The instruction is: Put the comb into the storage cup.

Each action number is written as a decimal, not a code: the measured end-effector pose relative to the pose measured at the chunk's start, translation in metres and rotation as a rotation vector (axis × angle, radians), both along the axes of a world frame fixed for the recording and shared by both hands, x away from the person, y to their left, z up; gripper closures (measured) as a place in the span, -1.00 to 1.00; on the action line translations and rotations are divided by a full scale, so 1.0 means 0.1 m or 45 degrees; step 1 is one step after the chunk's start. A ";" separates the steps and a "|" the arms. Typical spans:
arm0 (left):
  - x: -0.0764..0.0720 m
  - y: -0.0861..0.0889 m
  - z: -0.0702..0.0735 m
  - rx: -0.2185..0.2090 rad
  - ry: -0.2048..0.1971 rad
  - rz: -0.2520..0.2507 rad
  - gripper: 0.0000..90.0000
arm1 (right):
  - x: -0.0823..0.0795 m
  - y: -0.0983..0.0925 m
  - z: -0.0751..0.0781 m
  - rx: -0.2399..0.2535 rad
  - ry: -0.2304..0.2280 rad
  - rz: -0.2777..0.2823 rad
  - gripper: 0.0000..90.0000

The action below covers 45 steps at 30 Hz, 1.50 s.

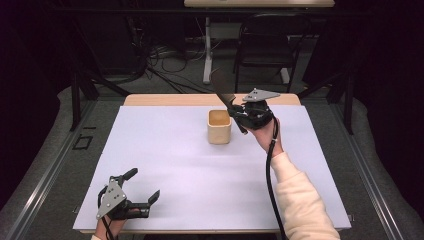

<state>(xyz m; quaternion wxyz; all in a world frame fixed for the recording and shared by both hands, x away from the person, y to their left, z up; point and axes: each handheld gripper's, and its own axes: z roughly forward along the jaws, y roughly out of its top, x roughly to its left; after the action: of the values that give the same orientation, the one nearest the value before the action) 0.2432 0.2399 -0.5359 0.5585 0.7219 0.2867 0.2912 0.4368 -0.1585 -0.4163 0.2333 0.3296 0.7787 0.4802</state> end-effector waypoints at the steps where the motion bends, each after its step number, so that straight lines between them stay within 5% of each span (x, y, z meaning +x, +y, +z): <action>1: 0.00 0.00 0.00 0.000 0.000 -0.001 -0.97 | 0.01 0.01 0.00 -0.001 -0.003 0.000 0.61; 45: 0.00 0.00 0.00 -0.003 -0.002 -0.006 -0.97 | 0.30 0.29 0.15 0.015 -0.102 0.002 0.61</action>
<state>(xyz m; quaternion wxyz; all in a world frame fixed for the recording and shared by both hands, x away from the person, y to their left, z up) 0.2434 0.2395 -0.5359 0.5603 0.7216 0.2850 0.2899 0.4670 -0.1298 -0.4015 0.2619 0.3108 0.7663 0.4977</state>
